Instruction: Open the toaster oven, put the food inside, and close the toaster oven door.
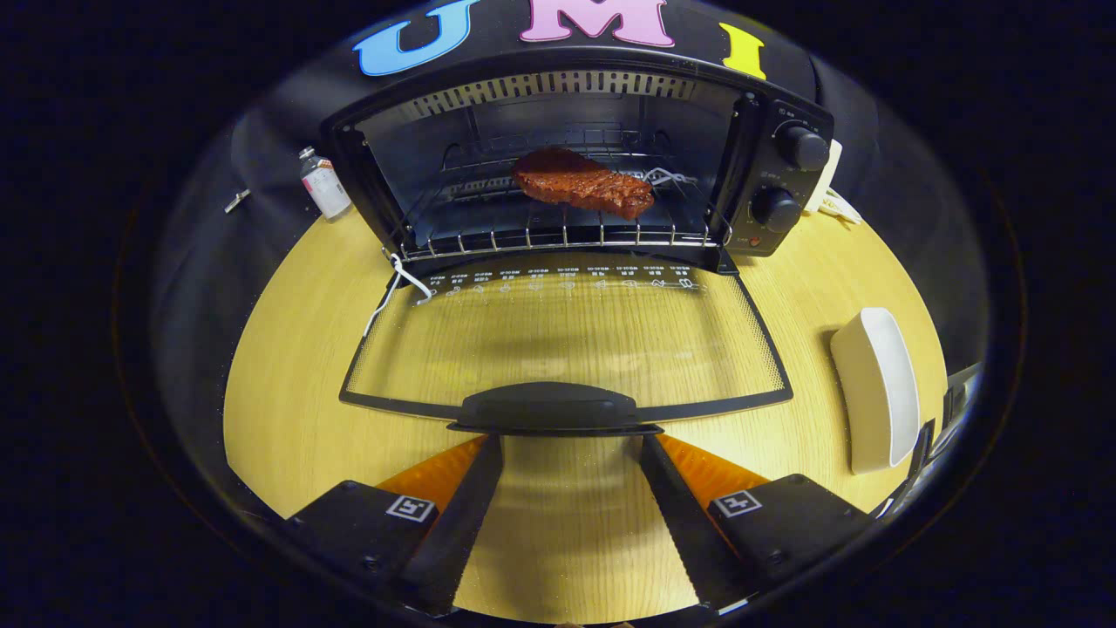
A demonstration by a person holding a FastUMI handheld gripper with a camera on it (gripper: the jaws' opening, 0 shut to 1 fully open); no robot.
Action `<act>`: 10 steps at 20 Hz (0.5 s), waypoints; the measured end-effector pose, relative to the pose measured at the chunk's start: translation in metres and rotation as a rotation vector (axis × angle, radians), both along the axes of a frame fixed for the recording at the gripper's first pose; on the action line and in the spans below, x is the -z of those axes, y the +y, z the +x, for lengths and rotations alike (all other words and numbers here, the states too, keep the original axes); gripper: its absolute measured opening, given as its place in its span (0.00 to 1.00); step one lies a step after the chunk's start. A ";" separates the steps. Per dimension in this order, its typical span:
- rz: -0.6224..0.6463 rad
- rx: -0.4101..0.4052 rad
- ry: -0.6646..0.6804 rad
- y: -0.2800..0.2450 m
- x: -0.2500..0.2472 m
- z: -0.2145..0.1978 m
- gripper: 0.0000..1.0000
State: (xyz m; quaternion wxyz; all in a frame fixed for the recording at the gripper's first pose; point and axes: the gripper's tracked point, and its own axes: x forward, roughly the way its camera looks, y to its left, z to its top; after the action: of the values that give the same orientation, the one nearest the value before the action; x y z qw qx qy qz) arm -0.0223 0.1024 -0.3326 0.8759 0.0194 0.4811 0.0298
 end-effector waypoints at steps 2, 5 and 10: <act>0.014 -0.006 -0.012 0.000 -0.004 -0.001 0.99; 0.046 -0.005 -0.025 0.001 -0.014 -0.002 0.99; 0.092 0.015 -0.058 0.002 -0.032 -0.001 0.99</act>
State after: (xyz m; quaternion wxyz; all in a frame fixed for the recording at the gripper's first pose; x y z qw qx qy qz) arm -0.0233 0.1040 -0.3006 0.8880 0.0625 0.4533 0.0456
